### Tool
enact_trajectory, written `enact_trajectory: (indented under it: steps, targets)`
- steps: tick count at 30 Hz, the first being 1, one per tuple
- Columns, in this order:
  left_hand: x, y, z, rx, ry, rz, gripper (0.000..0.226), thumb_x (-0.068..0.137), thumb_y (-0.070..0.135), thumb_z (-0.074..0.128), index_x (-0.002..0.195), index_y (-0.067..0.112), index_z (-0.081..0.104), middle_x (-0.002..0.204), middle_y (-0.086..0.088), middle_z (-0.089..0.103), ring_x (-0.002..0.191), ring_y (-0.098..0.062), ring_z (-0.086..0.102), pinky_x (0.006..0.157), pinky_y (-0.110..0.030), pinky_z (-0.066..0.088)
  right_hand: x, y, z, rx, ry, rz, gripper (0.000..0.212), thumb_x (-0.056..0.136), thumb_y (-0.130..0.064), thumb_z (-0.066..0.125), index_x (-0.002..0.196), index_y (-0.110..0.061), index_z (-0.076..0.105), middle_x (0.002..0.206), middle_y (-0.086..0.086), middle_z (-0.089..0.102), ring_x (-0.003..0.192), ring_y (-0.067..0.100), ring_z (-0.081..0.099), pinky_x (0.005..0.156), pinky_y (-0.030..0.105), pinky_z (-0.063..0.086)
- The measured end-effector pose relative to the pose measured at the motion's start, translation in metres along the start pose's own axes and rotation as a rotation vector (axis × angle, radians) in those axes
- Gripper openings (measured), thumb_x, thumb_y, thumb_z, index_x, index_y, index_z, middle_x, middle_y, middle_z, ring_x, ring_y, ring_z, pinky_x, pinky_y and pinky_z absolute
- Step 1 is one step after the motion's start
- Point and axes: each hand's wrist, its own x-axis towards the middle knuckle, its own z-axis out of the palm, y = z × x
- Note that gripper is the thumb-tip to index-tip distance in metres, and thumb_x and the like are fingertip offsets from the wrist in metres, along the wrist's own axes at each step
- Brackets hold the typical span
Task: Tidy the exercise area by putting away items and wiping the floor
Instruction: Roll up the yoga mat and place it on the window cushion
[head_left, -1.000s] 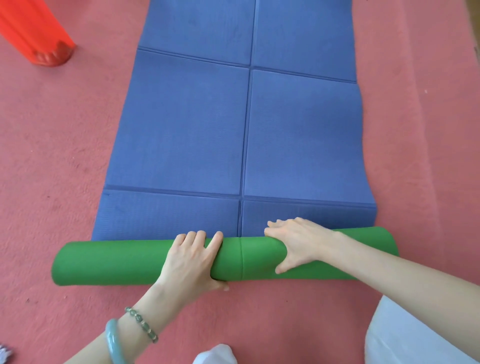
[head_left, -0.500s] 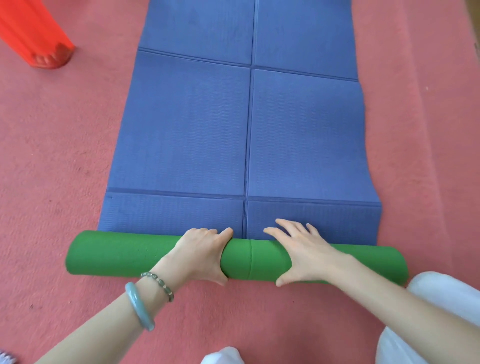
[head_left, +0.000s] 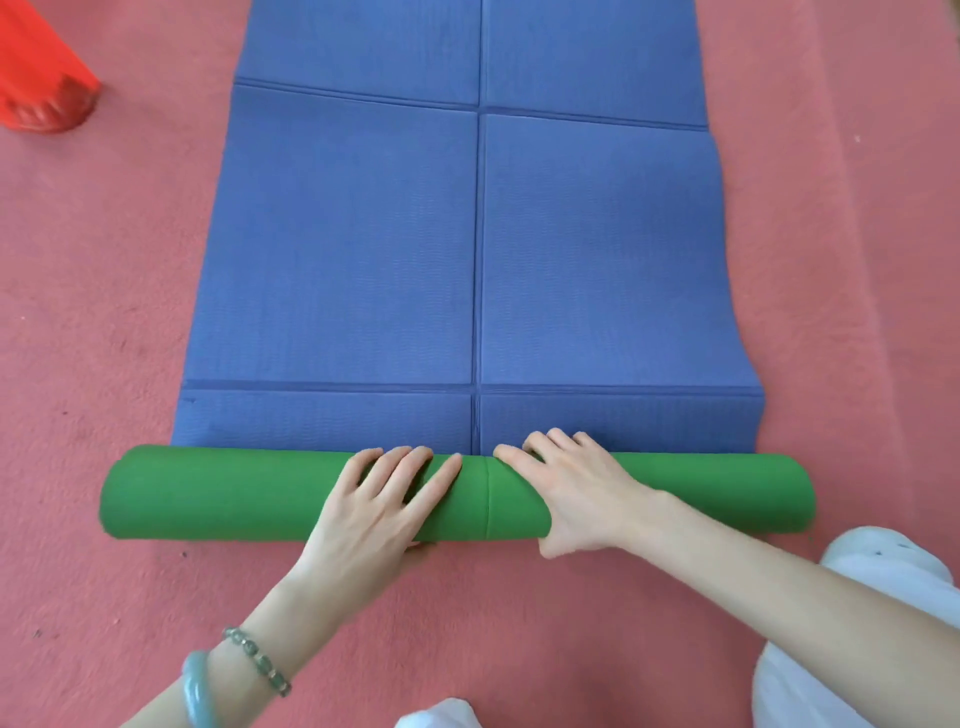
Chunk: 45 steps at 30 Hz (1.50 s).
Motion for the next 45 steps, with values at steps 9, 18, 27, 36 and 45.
enact_trajectory:
  steps: [9, 18, 27, 36, 45]
  targets:
    - [0.009, 0.001, 0.009, 0.062, 0.033, -0.067, 0.105, 0.047, 0.021, 0.085, 0.141, 0.027, 0.038, 0.121, -0.005, 0.062, 0.105, -0.030, 0.061, 0.093, -0.045, 0.043, 0.005, 0.013, -0.011, 0.068, 0.039, -0.002, 0.104, 0.058, -0.051, 0.071, 0.145, -0.034, 0.017, 0.132, 0.002, 0.032, 0.116, 0.022, 0.034, 0.104, 0.034, 0.026]
    - [0.062, -0.039, -0.016, -0.085, -0.136, -0.036, 0.101, 0.039, 0.073, 0.063, 0.131, 0.033, 0.052, 0.091, 0.010, 0.068, 0.074, -0.019, 0.065, 0.062, -0.031, 0.048, -0.022, -0.012, 0.043, -0.220, 0.487, 0.245, 0.097, 0.063, -0.005, 0.063, 0.148, -0.016, 0.019, 0.143, 0.020, 0.034, 0.130, 0.037, 0.034, 0.106, 0.057, 0.025]
    - [0.030, -0.025, 0.007, 0.121, 0.242, 0.001, 0.063, 0.086, 0.046, 0.050, 0.141, 0.018, 0.040, 0.135, -0.016, 0.051, 0.122, -0.034, 0.050, 0.105, -0.049, 0.034, 0.006, 0.021, 0.004, -0.162, 0.391, 0.211, 0.112, 0.038, -0.023, 0.083, 0.139, -0.021, 0.034, 0.121, 0.010, 0.056, 0.103, 0.030, 0.056, 0.092, 0.047, 0.044]
    - [0.067, -0.040, 0.004, 0.225, 0.276, -0.018, 0.085, 0.072, 0.067, 0.064, 0.132, 0.011, 0.044, 0.111, -0.018, 0.060, 0.094, -0.034, 0.058, 0.084, -0.046, 0.045, 0.029, 0.049, -0.056, 0.117, 0.006, 0.124, 0.099, 0.064, -0.032, 0.071, 0.144, -0.037, 0.012, 0.134, -0.005, 0.039, 0.118, 0.023, 0.039, 0.098, 0.040, 0.035]
    - [0.070, -0.042, 0.004, 0.216, 0.304, -0.055, 0.073, 0.077, 0.068, 0.054, 0.125, 0.014, 0.047, 0.101, -0.015, 0.061, 0.081, -0.031, 0.057, 0.076, -0.043, 0.041, -0.002, 0.035, -0.005, -0.190, 0.387, 0.314, 0.117, 0.046, -0.016, 0.081, 0.147, -0.025, 0.023, 0.132, 0.019, 0.047, 0.122, 0.038, 0.047, 0.104, 0.063, 0.025]
